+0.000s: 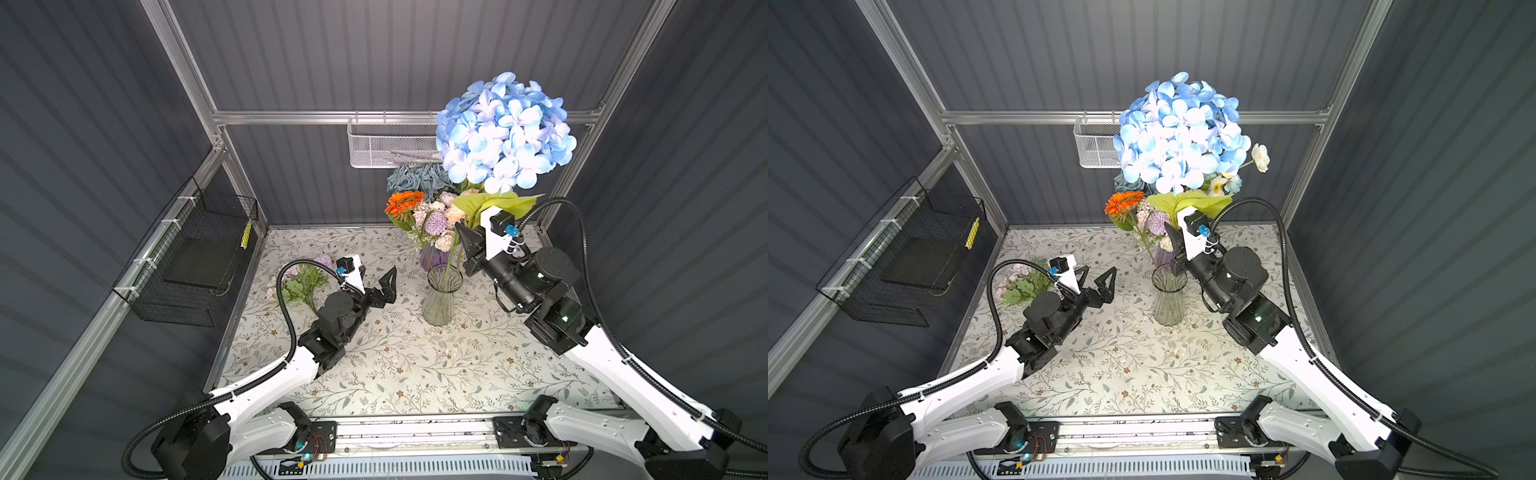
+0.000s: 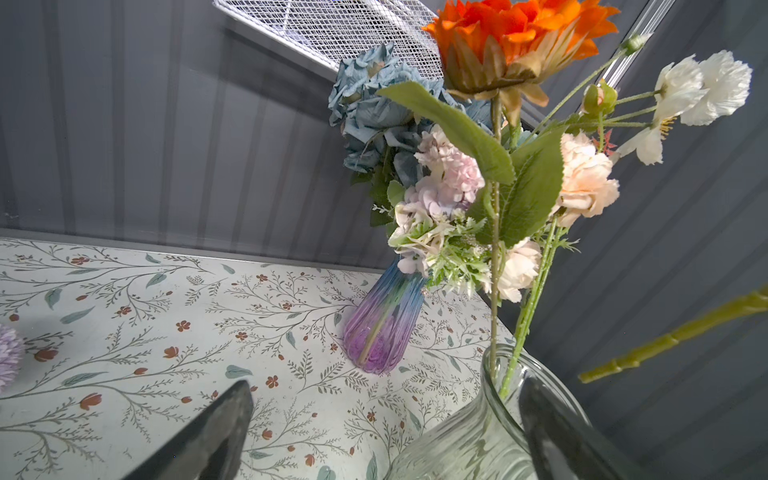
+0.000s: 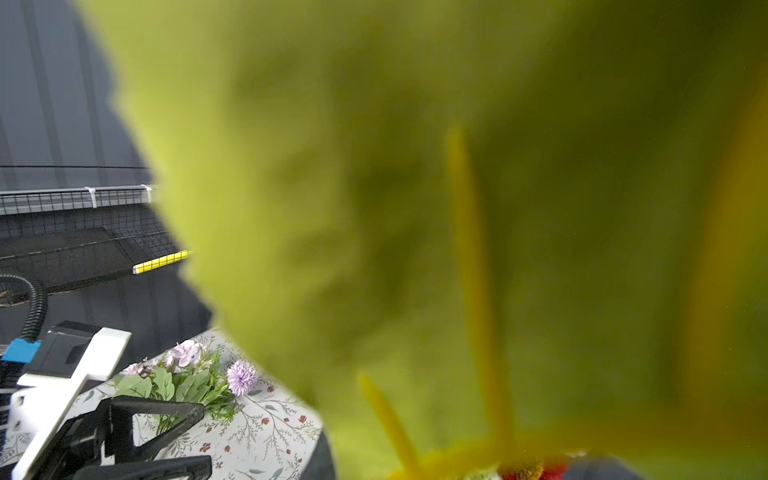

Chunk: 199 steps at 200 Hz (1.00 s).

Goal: Arrange the flowers into the vase
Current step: 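Lower the blue hydrangea into the clear vase with the right gripper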

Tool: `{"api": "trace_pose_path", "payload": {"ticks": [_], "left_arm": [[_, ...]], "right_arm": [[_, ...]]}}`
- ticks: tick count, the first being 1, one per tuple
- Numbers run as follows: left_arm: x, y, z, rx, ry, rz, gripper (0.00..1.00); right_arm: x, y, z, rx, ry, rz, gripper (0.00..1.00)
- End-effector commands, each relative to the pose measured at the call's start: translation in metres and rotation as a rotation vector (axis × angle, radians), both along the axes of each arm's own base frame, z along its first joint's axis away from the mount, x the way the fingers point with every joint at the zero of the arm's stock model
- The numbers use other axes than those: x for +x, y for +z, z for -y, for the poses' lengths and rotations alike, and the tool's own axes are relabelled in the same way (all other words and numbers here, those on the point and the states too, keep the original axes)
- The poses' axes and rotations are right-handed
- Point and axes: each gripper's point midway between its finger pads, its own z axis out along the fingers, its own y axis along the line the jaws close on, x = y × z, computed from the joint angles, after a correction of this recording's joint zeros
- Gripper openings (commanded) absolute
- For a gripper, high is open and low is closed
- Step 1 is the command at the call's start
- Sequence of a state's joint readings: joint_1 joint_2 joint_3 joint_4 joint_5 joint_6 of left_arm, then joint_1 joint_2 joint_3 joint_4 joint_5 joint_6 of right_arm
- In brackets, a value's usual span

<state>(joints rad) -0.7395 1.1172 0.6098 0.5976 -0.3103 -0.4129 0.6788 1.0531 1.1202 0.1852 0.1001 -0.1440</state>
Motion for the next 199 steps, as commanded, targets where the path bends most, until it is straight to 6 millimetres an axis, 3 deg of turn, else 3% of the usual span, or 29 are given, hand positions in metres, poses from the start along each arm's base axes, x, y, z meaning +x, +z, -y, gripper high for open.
{"api": "trace_pose_path", "payload": {"ticks": [1, 98, 102, 125, 167, 199], "left_arm": [[0.004, 0.001, -0.002, -0.002, 0.014, -0.009, 1.0], [0.012, -0.008, 0.01, 0.027, -0.007, -0.052, 1.0], [0.012, -0.008, 0.009, 0.027, -0.006, -0.052, 1.0], [0.011, -0.007, 0.007, 0.023, -0.004, -0.048, 1.0], [0.01, -0.007, 0.004, 0.018, 0.001, -0.051, 1.0], [0.01, -0.006, 0.002, 0.012, 0.01, -0.05, 1.0]], "right_arm": [[0.005, -0.005, 0.0, 0.085, 0.038, -0.019, 0.0], [0.035, -0.126, -0.001, 0.08, -0.012, -0.301, 0.0], [0.04, -0.141, -0.004, 0.064, -0.016, -0.333, 0.0], [0.041, -0.169, -0.005, 0.046, -0.025, -0.396, 0.0], [0.044, -0.207, -0.001, -0.022, -0.069, -0.47, 0.0], [0.045, -0.22, 0.001, -0.051, -0.085, -0.506, 0.03]]}}
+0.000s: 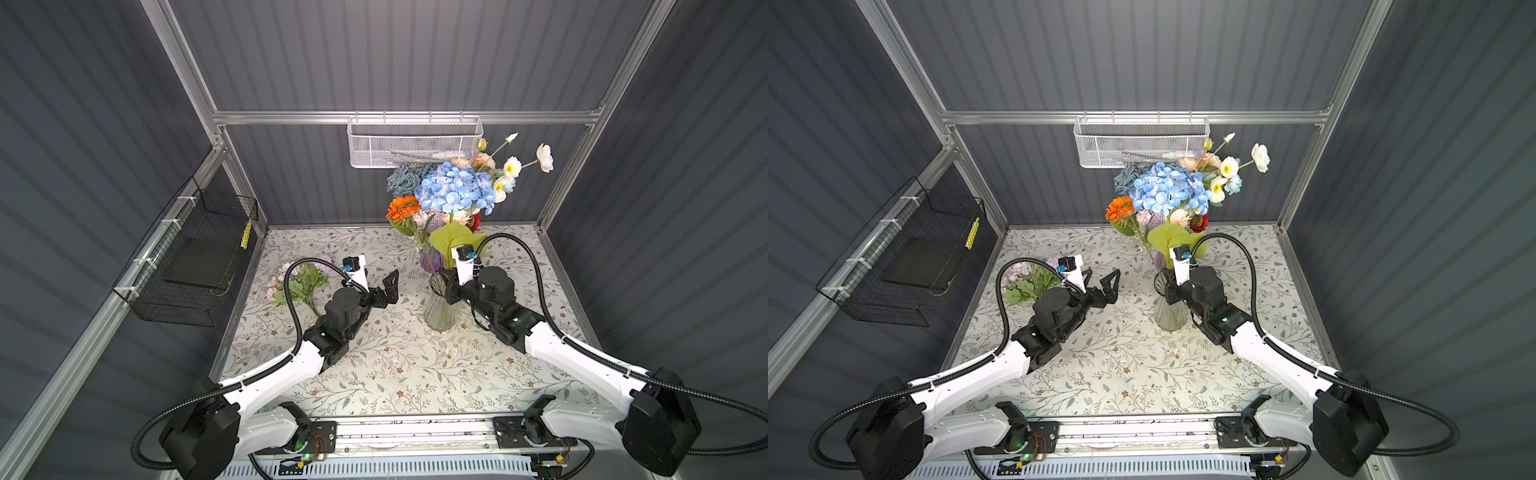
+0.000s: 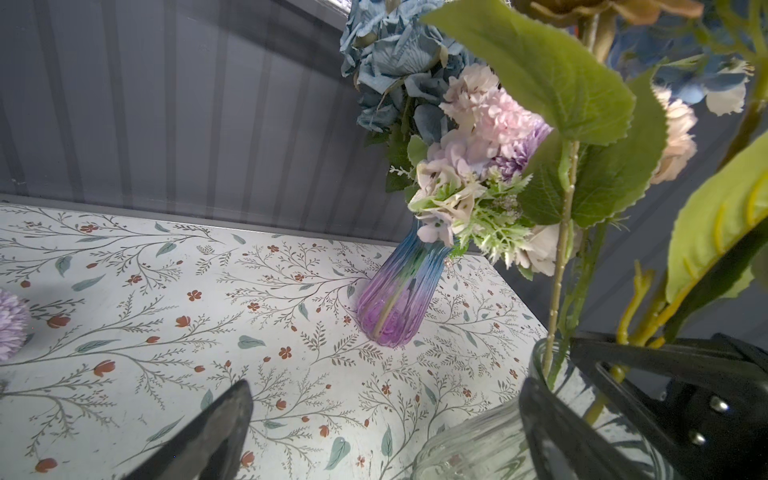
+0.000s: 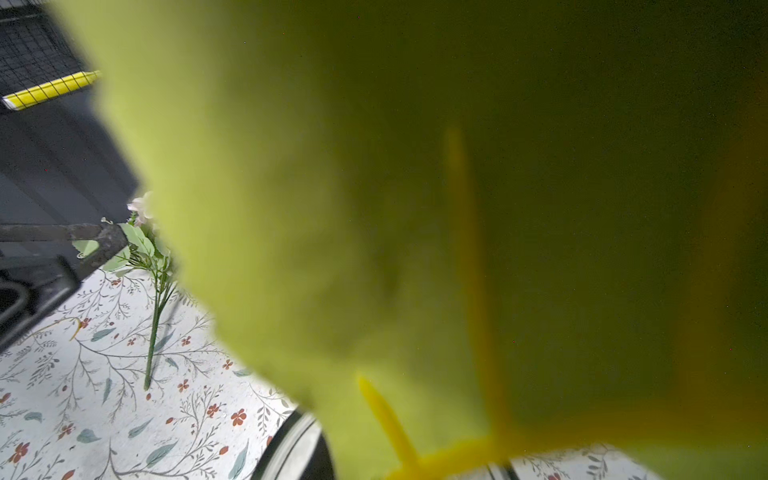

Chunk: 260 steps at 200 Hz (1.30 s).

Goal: Arrange the flowers into the vase
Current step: 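Lower the blue hydrangea into the clear vase with the right gripper, then release the hydrangea with the right gripper while the left grasps the pink sprig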

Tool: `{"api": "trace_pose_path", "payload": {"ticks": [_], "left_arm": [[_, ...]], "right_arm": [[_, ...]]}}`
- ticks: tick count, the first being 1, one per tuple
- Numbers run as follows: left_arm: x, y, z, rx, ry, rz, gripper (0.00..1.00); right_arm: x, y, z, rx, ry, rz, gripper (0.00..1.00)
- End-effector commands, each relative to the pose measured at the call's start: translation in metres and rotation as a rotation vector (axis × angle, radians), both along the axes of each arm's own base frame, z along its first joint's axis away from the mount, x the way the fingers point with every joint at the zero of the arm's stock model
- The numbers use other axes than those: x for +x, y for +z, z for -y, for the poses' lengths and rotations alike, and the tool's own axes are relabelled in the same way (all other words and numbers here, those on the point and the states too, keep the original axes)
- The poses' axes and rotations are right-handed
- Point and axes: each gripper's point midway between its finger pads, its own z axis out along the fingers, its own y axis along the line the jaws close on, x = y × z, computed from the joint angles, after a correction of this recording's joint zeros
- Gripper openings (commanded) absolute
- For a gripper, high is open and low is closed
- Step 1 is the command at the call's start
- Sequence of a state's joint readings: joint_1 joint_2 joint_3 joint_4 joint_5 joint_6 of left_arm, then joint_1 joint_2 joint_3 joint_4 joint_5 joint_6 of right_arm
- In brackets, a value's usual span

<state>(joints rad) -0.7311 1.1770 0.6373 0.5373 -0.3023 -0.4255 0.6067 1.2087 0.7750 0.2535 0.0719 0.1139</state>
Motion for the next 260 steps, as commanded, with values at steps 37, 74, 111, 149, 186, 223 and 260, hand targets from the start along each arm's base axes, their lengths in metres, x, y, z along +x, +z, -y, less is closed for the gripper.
{"api": "trace_pose_path", "payload": {"ticks": [37, 74, 111, 149, 186, 223, 260], "left_arm": [[0.002, 0.014, -0.014, -0.036, 0.043, 0.005, 1.0], [0.009, 0.008, -0.041, -0.045, 0.125, -0.037, 1.0], [0.025, -0.025, -0.093, -0.091, 0.271, -0.203, 1.0], [0.027, -0.069, -0.142, -0.139, 0.417, -0.372, 1.0], [0.014, -0.113, -0.174, -0.1, 0.534, -0.504, 1.0], [0.003, -0.146, -0.194, -0.045, 0.622, -0.59, 0.99], [0.004, -0.174, -0.204, 0.036, 0.664, -0.648, 0.87]], "right_arm": [[-0.001, -0.004, 0.009, -0.023, -0.036, -0.017, 0.29], [-0.007, 0.009, 0.015, -0.016, -0.042, 0.004, 0.46], [-0.021, 0.032, 0.027, 0.02, -0.059, 0.045, 0.6], [-0.039, 0.058, 0.04, 0.08, -0.066, 0.1, 0.73], [-0.052, 0.082, 0.055, 0.142, -0.097, 0.166, 0.99], [-0.05, 0.084, 0.067, 0.151, -0.157, 0.198, 0.99], [-0.049, 0.083, 0.069, 0.159, -0.173, 0.189, 0.99]]}}
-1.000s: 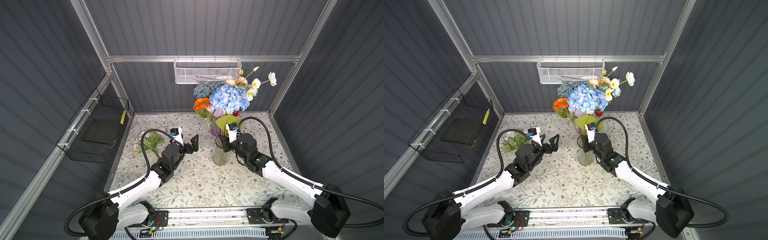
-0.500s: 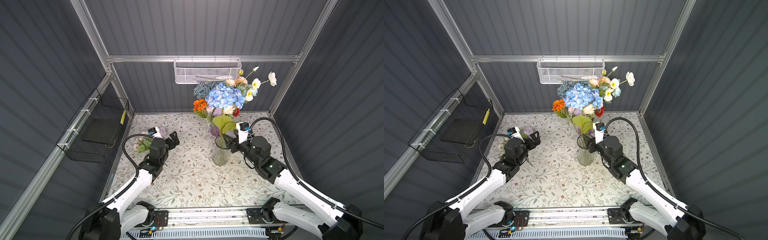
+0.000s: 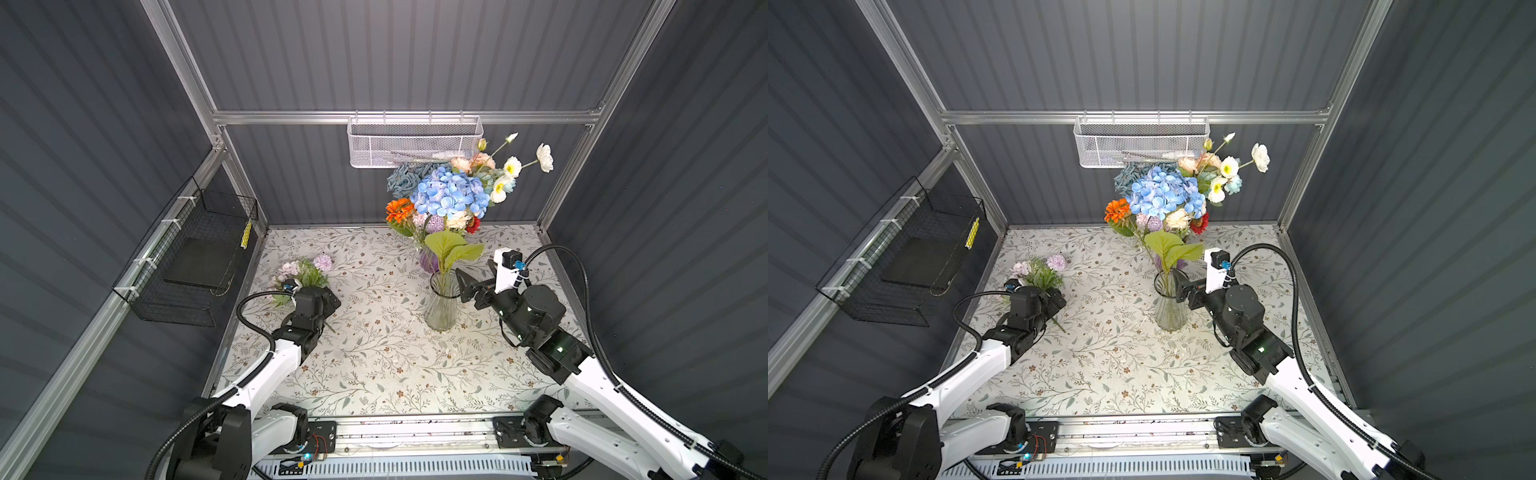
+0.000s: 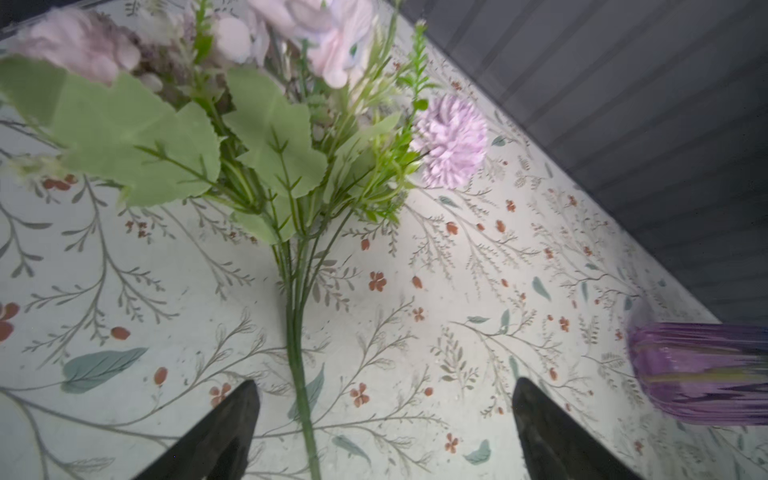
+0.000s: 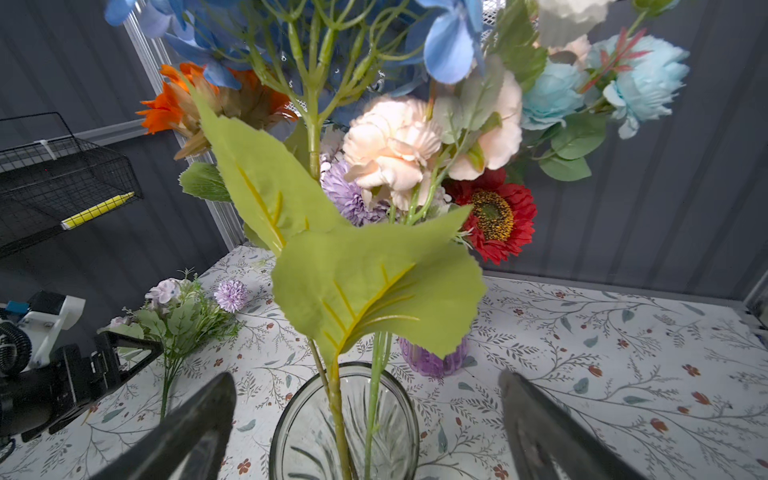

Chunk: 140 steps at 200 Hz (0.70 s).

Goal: Arrange the flowers into the vase
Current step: 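Release the hydrangea with the right gripper while the left grasps the pink sprig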

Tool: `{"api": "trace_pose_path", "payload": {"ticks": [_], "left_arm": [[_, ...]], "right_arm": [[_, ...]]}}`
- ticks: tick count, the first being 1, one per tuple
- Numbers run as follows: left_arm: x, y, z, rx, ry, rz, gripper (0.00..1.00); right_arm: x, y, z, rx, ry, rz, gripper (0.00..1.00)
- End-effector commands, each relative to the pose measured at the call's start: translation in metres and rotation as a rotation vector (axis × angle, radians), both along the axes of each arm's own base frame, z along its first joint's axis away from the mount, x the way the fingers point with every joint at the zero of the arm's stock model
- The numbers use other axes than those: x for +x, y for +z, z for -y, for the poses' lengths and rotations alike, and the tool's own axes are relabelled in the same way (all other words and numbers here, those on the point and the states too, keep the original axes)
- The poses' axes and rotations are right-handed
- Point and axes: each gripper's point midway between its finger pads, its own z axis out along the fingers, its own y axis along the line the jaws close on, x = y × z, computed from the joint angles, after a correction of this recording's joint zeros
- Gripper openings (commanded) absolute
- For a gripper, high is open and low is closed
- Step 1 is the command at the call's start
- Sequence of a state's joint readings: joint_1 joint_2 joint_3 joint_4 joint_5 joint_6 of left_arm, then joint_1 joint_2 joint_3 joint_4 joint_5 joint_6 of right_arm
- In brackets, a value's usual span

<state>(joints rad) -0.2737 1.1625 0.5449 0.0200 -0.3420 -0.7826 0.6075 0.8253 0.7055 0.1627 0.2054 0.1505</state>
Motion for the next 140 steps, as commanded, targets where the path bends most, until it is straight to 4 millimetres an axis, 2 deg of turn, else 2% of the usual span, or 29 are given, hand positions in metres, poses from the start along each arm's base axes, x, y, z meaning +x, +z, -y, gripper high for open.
{"api": "trace_pose_path", "payload": {"ticks": [1, 43, 90, 140], "left_arm": [[-0.006, -0.025, -0.012, 0.061, 0.035, -0.083, 0.87], [0.004, -0.057, -0.024, 0.111, 0.053, -0.181, 0.72], [0.018, -0.067, -0.033, 0.129, 0.078, -0.184, 0.68], [0.035, -0.082, -0.04, 0.165, 0.077, -0.209, 0.58]], "right_arm": [[0.001, 0.003, 0.007, 0.02, -0.036, 0.009, 0.99], [-0.002, 0.007, 0.012, 0.027, -0.052, 0.019, 0.99], [-0.005, 0.01, 0.016, 0.028, -0.061, 0.026, 0.99], [-0.005, 0.012, 0.015, 0.033, -0.054, 0.03, 0.99]]}}
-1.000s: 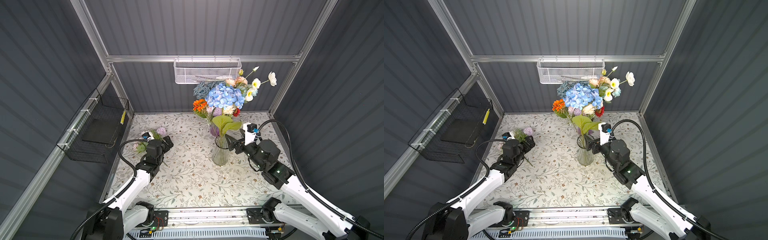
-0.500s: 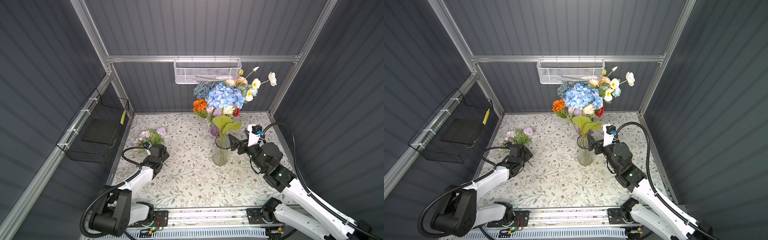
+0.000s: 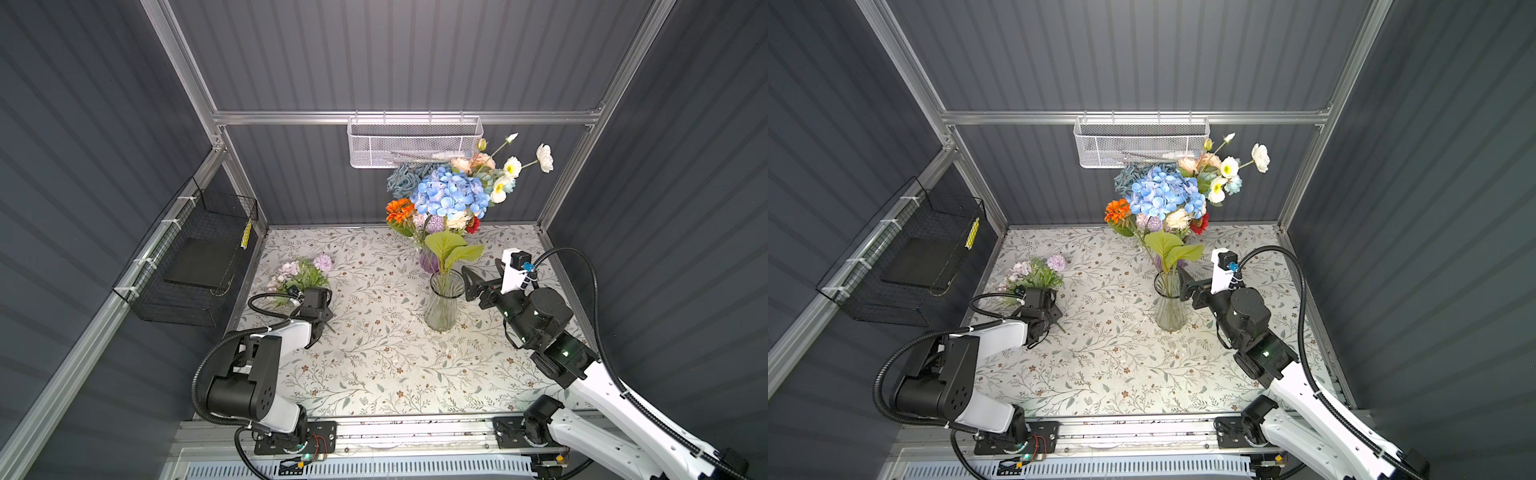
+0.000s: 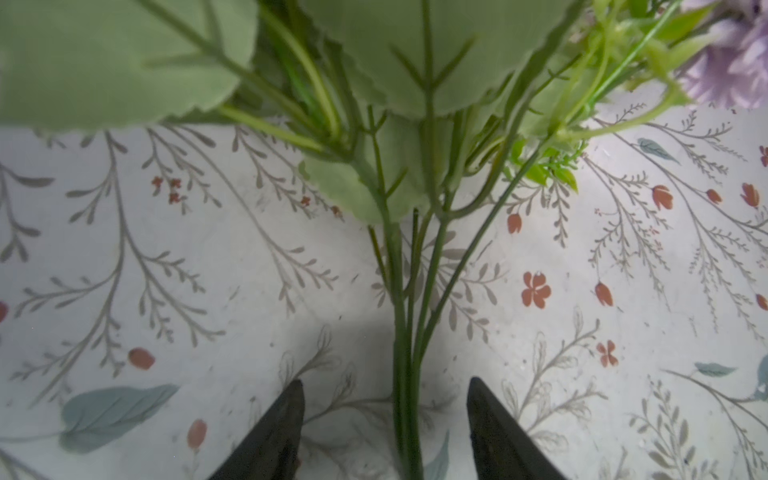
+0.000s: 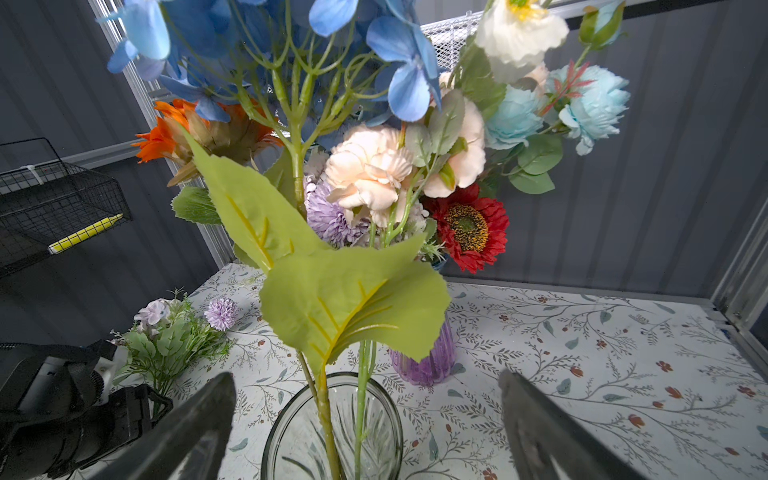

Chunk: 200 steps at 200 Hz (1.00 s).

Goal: Arrange the flowers into the vase
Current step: 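Release the hydrangea with the right gripper while the left grasps the pink sprig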

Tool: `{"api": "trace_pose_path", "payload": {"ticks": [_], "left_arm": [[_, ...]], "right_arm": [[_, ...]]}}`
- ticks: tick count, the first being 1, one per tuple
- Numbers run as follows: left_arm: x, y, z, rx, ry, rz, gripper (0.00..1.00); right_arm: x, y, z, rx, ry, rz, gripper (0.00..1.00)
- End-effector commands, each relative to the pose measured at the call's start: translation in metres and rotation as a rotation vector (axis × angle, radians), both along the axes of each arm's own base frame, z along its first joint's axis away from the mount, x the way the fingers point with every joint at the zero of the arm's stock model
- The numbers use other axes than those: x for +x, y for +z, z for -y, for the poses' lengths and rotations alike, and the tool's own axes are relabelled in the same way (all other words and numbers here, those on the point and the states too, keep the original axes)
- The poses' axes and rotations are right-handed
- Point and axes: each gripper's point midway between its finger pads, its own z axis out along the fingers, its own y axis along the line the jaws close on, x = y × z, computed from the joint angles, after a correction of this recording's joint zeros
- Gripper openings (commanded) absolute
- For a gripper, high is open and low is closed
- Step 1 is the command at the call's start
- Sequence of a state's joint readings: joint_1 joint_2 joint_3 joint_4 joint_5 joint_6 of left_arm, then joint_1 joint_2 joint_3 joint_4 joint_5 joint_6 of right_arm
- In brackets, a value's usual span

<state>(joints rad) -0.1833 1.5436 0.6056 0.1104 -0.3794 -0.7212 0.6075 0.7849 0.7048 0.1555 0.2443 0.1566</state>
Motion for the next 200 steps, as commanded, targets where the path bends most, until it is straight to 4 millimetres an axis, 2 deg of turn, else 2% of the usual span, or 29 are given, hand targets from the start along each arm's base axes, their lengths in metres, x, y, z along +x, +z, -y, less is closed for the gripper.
{"api": "trace_pose_path", "payload": {"ticks": [1, 14, 30, 71, 101, 114, 125, 157, 182, 200], "left_arm": [[0.015, 0.002, -0.006, 0.044, -0.003, 0.014, 0.58], [0.017, -0.003, -0.008, 0.044, 0.006, 0.01, 0.56], [0.021, -0.007, -0.009, 0.038, 0.011, 0.01, 0.48], [0.028, -0.007, -0.005, 0.028, -0.007, 0.014, 0.15], [0.027, -0.002, -0.005, 0.024, -0.011, 0.03, 0.08], [0.027, 0.002, -0.005, 0.022, -0.011, 0.041, 0.0], [0.028, 0.007, -0.004, 0.018, -0.012, 0.054, 0.0], [0.034, 0.041, 0.004, -0.017, -0.046, 0.145, 0.0], [0.04, 0.085, 0.014, -0.031, -0.099, 0.25, 0.0], [0.042, 0.124, 0.024, -0.018, -0.154, 0.335, 0.0]], "right_arm": [[-0.001, 0.002, 0.004, 0.01, -0.016, 0.005, 0.99], [-0.001, 0.003, 0.004, 0.01, -0.015, 0.007, 0.99], [-0.001, 0.003, 0.004, 0.011, -0.013, 0.007, 0.99], [-0.002, 0.007, 0.004, 0.016, -0.01, 0.013, 0.99], [-0.001, 0.01, 0.003, 0.024, -0.005, 0.021, 0.99], [-0.001, 0.01, 0.001, 0.027, 0.002, 0.02, 0.99], [0.0, 0.012, -0.001, 0.031, 0.008, 0.022, 0.99], [0.0, 0.016, -0.005, 0.037, 0.028, 0.023, 0.99], [0.001, 0.021, -0.008, 0.046, 0.039, 0.031, 0.99], [0.0, 0.024, -0.01, 0.057, 0.053, 0.039, 0.99]]}}
